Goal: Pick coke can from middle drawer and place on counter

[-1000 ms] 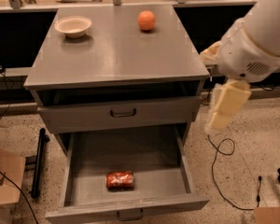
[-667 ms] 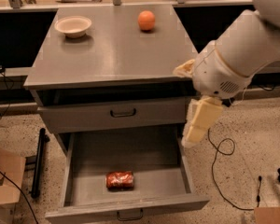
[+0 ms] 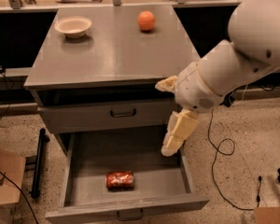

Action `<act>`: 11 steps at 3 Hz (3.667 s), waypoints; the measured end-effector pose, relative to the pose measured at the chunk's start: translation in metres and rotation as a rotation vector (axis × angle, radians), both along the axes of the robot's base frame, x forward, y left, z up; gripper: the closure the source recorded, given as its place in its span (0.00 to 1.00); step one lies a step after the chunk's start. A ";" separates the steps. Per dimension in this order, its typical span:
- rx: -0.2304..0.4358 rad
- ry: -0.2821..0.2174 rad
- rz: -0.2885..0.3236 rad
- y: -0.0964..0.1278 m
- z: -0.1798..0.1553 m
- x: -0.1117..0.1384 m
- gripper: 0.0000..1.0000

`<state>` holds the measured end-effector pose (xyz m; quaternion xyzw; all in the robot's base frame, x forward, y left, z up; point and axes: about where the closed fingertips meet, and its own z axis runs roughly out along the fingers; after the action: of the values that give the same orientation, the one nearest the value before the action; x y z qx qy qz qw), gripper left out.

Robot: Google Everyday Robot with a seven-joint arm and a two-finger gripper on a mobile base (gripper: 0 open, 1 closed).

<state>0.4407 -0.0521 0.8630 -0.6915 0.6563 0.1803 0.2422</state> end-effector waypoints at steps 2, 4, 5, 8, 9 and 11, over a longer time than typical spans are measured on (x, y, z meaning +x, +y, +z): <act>0.128 0.117 0.029 0.057 -0.106 -0.006 0.00; 0.362 0.168 -0.011 0.123 -0.219 0.033 0.00; 0.389 0.232 -0.027 0.127 -0.252 0.029 0.00; 0.255 0.287 -0.097 0.168 -0.370 0.054 0.00; 0.156 0.311 -0.111 0.173 -0.431 0.071 0.00; 0.078 0.390 -0.181 0.149 -0.487 0.069 0.18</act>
Offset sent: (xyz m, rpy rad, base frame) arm 0.0097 0.0972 -0.1819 0.2369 0.1214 -0.0164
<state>0.5097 0.0972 0.3757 -0.5718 0.7426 0.3137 0.1525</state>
